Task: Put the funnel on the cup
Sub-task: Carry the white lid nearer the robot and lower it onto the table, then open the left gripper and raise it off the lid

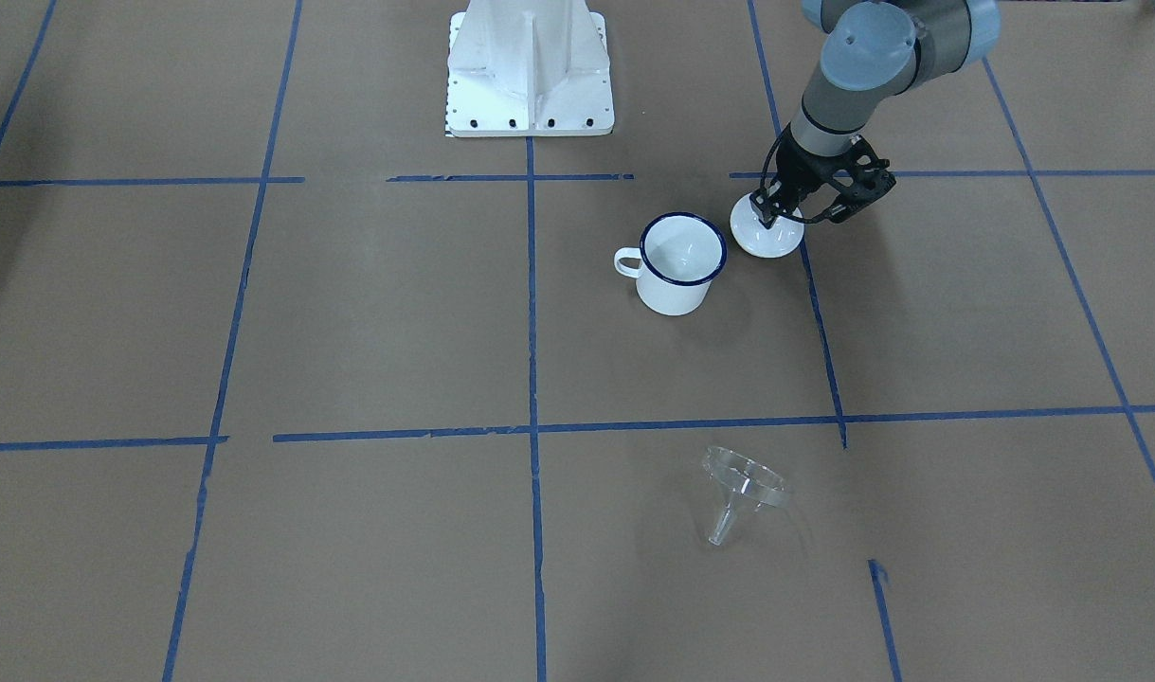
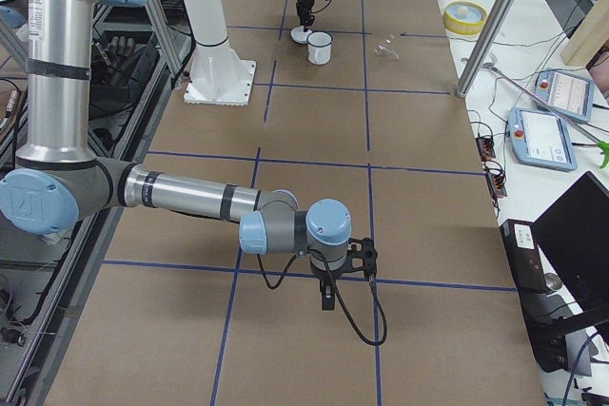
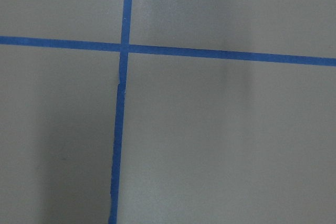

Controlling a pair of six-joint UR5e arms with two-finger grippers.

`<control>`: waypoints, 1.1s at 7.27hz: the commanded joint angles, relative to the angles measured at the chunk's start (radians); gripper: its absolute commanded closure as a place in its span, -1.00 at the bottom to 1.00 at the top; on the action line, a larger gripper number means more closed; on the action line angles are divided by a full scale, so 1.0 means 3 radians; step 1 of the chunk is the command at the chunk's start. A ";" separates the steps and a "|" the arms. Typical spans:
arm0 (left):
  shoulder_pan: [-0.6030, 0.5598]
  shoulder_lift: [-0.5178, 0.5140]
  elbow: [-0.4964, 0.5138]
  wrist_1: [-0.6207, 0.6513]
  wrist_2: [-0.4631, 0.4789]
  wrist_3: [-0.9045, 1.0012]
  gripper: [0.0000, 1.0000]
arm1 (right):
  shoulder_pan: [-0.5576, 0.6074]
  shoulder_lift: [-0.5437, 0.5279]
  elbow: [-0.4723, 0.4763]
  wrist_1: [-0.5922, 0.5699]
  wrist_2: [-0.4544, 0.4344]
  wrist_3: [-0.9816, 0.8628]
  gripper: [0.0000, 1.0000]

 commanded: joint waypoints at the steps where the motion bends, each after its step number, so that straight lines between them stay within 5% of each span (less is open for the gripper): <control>1: 0.0000 0.0011 -0.0021 -0.0003 0.0000 -0.0033 -1.00 | 0.0000 0.0000 0.0005 0.0000 0.0002 0.0000 -1.00; 4: -0.0062 0.0012 -0.0262 0.0251 -0.0015 -0.0028 -1.00 | 0.0000 0.0000 0.0000 0.0000 0.0002 0.0000 -1.00; 8: -0.0914 -0.0774 0.0299 0.0196 -0.0010 -0.0342 -1.00 | 0.0000 0.0000 0.0005 0.0000 0.0002 0.0000 -1.00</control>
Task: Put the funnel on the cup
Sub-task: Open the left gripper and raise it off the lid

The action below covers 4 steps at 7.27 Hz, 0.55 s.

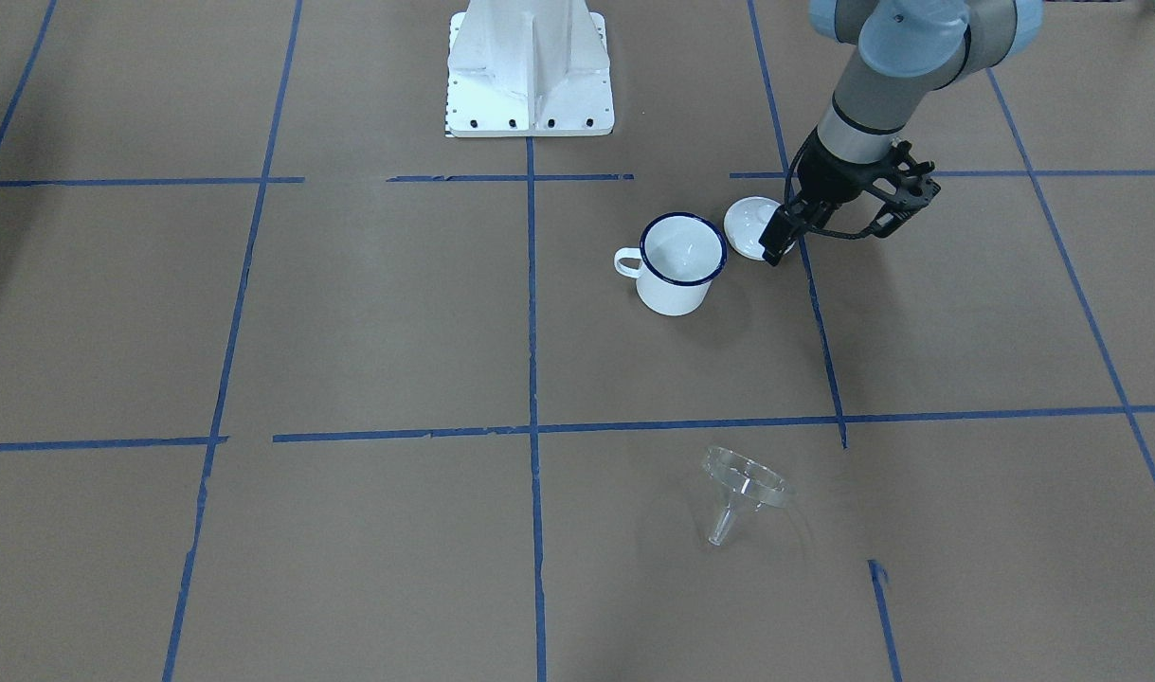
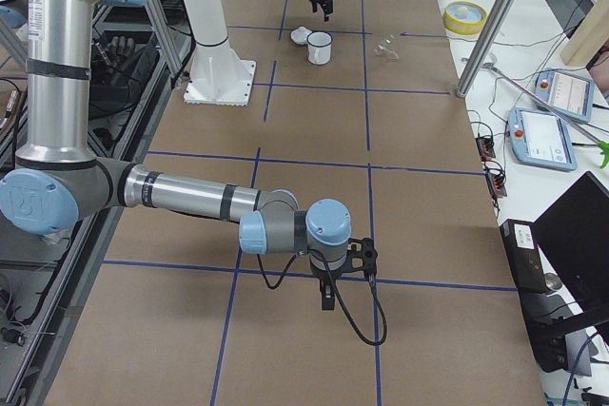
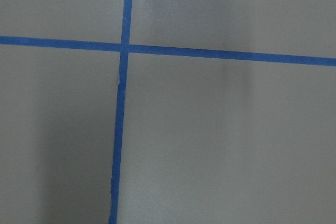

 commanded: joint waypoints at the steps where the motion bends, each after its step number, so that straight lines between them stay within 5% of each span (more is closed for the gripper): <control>1: -0.0226 -0.0468 0.0621 -0.0530 0.0039 -0.0507 -1.00 | 0.0000 0.0000 -0.0001 0.0000 0.0000 0.0000 -1.00; 4: -0.0176 -0.0632 0.1577 -0.2402 0.0802 -0.1270 -1.00 | 0.0000 0.0000 -0.0001 0.0000 0.0000 0.0000 -1.00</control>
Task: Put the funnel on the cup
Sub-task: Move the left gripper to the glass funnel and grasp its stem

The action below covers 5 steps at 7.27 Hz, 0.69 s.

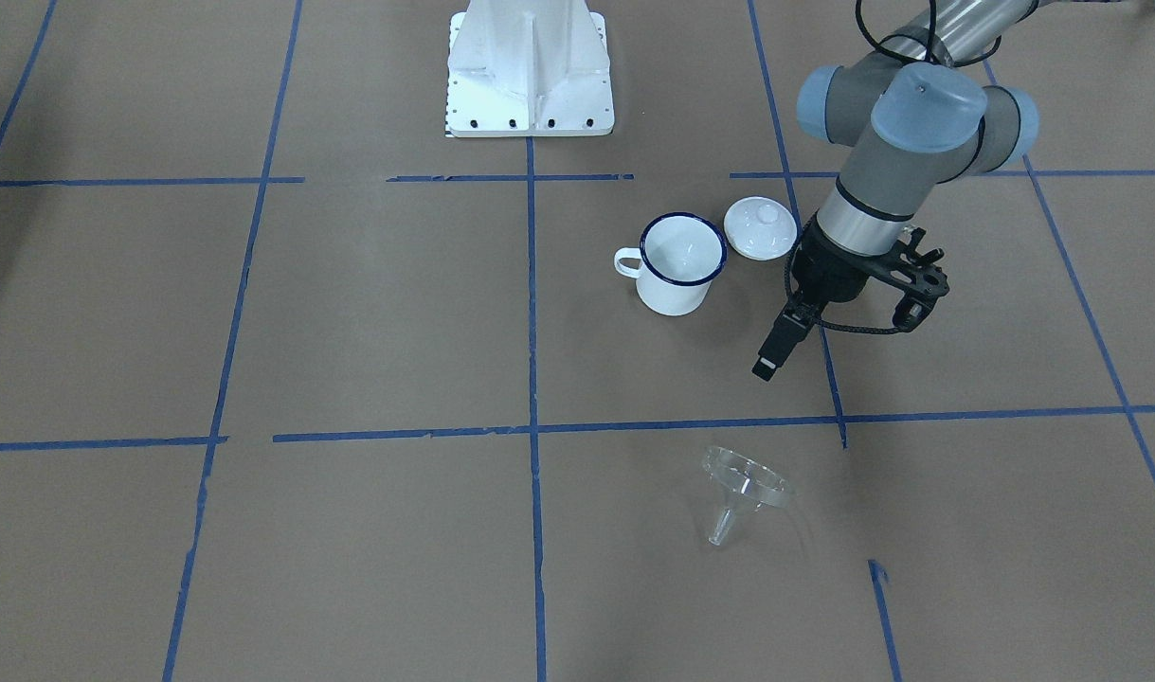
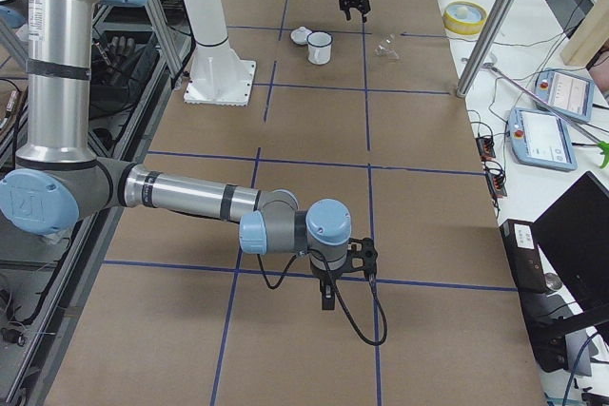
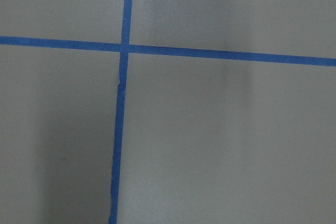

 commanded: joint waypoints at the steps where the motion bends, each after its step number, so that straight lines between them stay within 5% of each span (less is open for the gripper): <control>1: 0.0108 -0.0122 0.0594 -0.1107 0.0887 -0.0717 -1.00 | 0.0000 0.0000 -0.0002 0.0000 -0.0003 0.0000 -1.00; 5: 0.0286 -0.0122 0.0958 -0.1846 0.1617 -0.0971 -0.99 | 0.0000 0.0000 -0.0002 0.0000 -0.0003 0.0000 -1.00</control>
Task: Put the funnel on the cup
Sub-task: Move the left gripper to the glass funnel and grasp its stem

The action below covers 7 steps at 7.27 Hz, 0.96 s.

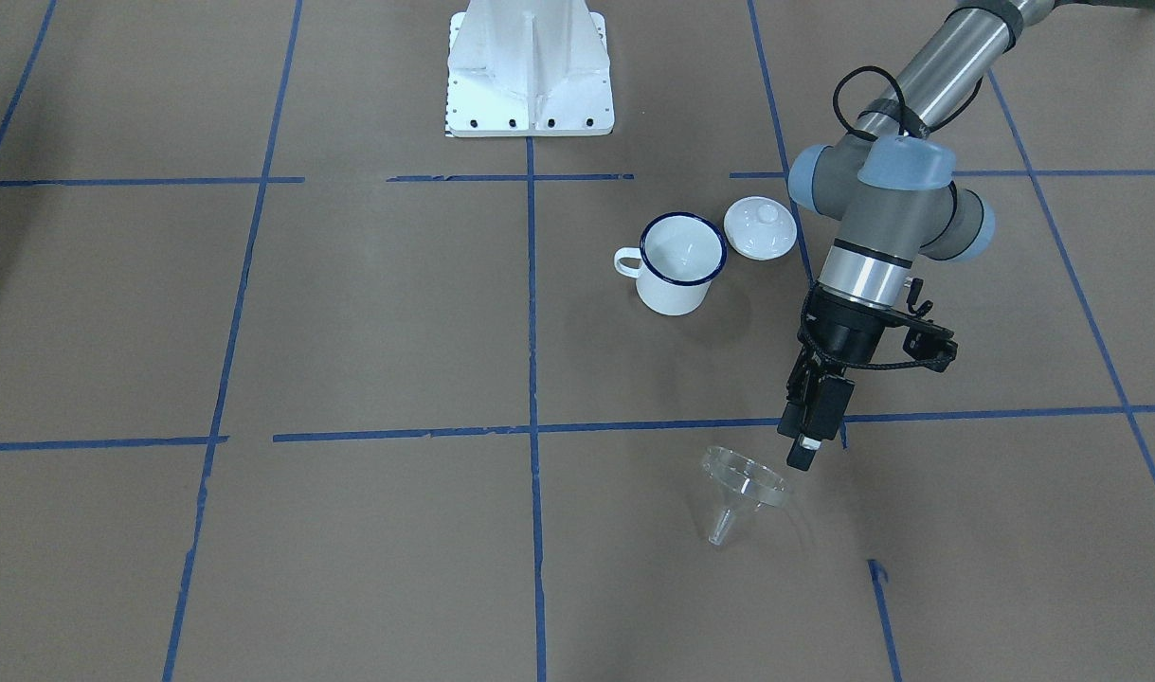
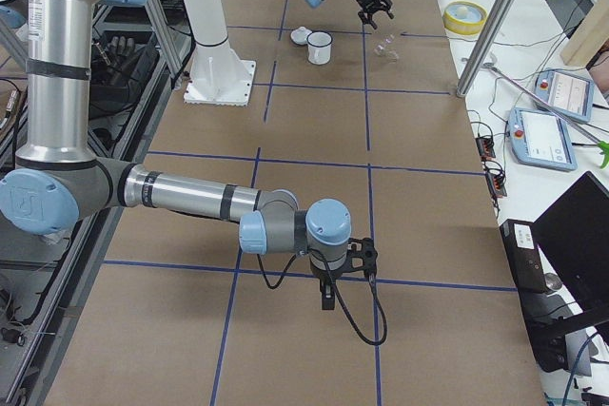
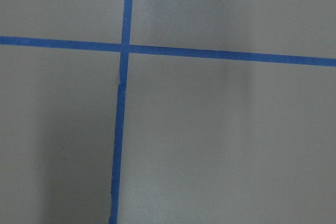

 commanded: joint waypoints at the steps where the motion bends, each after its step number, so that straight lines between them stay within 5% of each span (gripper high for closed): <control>1: 0.0107 -0.0014 0.0128 -0.0214 0.0198 -0.0026 -1.00 | 0.0000 0.0000 -0.0002 0.0000 0.0001 0.0000 -1.00; 4: 0.0107 -0.0228 0.0417 -0.0215 0.0193 -0.0113 -0.92 | 0.0000 0.0000 -0.0002 0.0000 0.0001 0.0000 -1.00; 7: 0.0087 -0.0316 0.0511 -0.0220 0.0193 -0.0118 -0.38 | 0.0000 0.0000 -0.0002 0.0000 0.0001 0.0000 -1.00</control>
